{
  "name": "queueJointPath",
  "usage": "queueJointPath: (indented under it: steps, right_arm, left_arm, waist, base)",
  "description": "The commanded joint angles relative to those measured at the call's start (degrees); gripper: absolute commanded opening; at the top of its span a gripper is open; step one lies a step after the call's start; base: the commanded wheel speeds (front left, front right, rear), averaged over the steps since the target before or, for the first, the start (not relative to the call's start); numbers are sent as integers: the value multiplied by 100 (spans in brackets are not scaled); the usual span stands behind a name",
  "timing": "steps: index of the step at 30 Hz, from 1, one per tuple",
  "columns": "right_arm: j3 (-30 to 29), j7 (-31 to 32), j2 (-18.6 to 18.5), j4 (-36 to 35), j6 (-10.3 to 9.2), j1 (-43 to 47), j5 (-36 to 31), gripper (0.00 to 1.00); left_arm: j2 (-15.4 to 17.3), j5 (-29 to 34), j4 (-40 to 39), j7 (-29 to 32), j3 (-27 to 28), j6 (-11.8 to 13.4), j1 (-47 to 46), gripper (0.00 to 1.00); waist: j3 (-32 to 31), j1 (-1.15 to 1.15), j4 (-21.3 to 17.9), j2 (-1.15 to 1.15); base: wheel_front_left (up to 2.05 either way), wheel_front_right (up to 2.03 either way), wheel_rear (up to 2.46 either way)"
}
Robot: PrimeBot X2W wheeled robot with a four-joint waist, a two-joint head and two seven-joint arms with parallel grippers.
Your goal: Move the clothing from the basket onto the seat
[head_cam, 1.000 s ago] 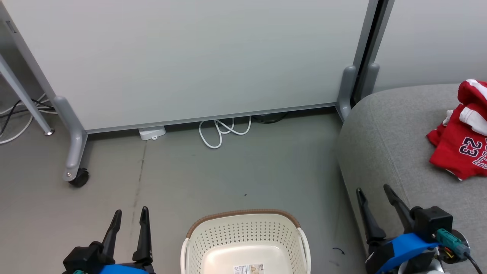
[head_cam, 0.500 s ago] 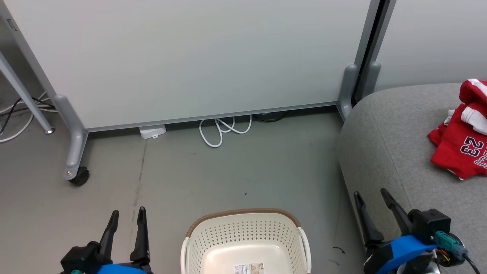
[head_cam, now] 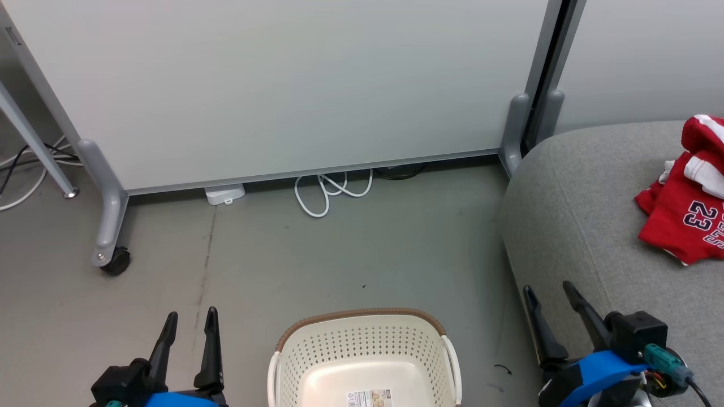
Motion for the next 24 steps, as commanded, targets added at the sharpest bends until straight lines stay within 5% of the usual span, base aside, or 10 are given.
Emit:
queueJointPath:
  steps: [1,6,7,13,24]
  right_arm:
    - [1,-7,10,10,3,72,21,100]
    - [-20,-5,10,3,3,61,31,100]
    - [-10,-1,0,1,0,0,9,0]
    - [-4,29,4,300,0,109,40,0]
    - [-125,197,5,282,0,18,1273,0]
  left_arm:
    - [19,-2,-19,-15,-3,-6,-47,100]
    - [15,16,-36,-15,1,-6,-58,100]
    - [-2,9,-13,0,-2,0,0,0]
    - [-88,-21,265,47,-10,0,169,0]
    - [-130,-1092,153,362,160,-1,20,0]
  waist:
    - [5,0,-2,0]
    - [15,0,-6,0]
    - [16,0,-7,0]
    - [18,2,-8,0]
    - [22,2,-6,0]
  base:
    - [0,0,0]
    - [0,0,0]
    - [0,0,0]
    - [0,0,0]
    - [0,0,0]
